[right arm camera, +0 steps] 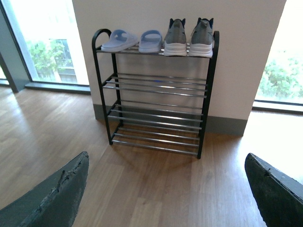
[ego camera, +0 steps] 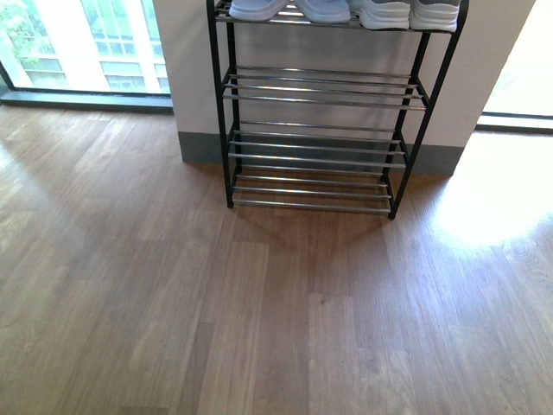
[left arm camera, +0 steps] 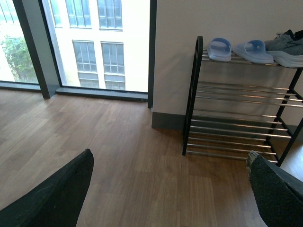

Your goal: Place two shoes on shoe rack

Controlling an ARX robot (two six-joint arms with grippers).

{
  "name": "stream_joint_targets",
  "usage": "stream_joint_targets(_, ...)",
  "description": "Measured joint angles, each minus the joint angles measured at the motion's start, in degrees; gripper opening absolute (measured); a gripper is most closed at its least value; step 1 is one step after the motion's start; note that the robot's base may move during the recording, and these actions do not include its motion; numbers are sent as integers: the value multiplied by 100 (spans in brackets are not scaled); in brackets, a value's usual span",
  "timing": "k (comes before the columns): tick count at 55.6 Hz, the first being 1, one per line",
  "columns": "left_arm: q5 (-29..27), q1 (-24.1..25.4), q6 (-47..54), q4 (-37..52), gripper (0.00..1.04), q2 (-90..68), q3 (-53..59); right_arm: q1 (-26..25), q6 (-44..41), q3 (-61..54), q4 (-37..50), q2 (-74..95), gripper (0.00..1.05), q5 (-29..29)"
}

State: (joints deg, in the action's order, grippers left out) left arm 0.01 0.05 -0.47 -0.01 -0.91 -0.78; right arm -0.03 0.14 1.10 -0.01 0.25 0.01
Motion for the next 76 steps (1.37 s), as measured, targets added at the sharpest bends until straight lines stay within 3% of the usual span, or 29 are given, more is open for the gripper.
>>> stream_joint_targets(76, -2, 0, 2, 0, 95, 0, 0, 0, 0, 0, -2, 0, 96, 2)
